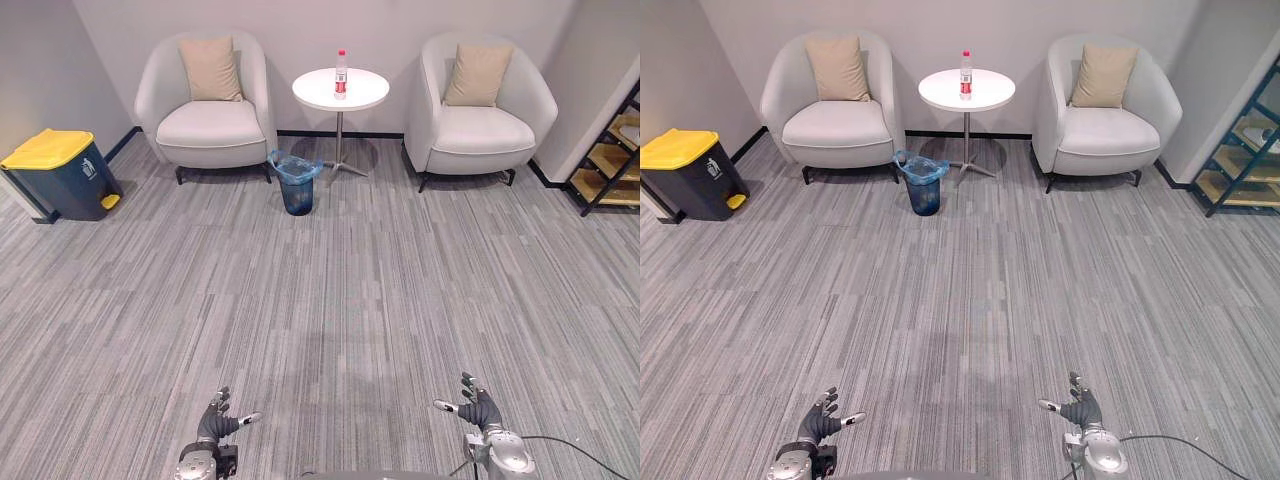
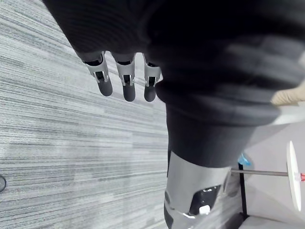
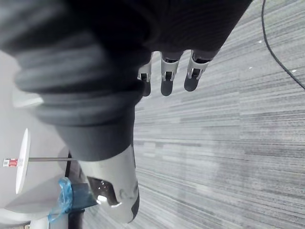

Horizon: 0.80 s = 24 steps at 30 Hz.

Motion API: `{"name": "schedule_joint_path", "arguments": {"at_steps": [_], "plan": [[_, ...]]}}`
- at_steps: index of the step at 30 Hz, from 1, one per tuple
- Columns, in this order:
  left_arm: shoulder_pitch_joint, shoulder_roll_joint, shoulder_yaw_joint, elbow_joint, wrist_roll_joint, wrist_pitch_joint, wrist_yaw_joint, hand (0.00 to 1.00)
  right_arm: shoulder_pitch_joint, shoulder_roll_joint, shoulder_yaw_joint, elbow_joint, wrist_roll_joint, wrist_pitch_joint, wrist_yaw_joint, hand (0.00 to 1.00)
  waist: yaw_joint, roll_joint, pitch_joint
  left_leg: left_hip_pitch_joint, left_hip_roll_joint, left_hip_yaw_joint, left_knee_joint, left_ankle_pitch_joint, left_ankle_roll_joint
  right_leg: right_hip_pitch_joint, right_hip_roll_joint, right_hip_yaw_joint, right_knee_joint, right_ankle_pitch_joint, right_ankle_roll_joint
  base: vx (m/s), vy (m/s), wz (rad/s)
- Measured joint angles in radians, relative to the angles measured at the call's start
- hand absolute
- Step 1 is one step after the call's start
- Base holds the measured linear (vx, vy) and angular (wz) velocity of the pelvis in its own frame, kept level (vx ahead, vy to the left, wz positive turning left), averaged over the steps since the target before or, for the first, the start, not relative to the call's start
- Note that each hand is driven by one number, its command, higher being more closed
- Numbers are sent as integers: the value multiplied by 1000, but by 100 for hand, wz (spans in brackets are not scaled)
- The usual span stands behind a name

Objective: Gather rubbish on tea table into small bin, then transfer packed bag to large trash can.

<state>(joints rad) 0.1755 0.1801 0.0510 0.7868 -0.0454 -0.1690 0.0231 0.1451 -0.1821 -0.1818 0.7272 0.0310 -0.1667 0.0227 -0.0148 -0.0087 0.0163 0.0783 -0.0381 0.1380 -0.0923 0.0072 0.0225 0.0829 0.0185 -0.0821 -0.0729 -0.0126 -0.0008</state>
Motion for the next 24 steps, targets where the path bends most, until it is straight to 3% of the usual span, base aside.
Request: {"name": "schedule_joint_path", "arguments": {"at_steps": [24], "plan": [[2,-17,-5,9,17,9,-1,0,1,0,-15,46,59,19,1,0,-2,10,8,1,2,3,0,-4,-5,-1,1,4,1,-3,4,-18,-2,0]]}}
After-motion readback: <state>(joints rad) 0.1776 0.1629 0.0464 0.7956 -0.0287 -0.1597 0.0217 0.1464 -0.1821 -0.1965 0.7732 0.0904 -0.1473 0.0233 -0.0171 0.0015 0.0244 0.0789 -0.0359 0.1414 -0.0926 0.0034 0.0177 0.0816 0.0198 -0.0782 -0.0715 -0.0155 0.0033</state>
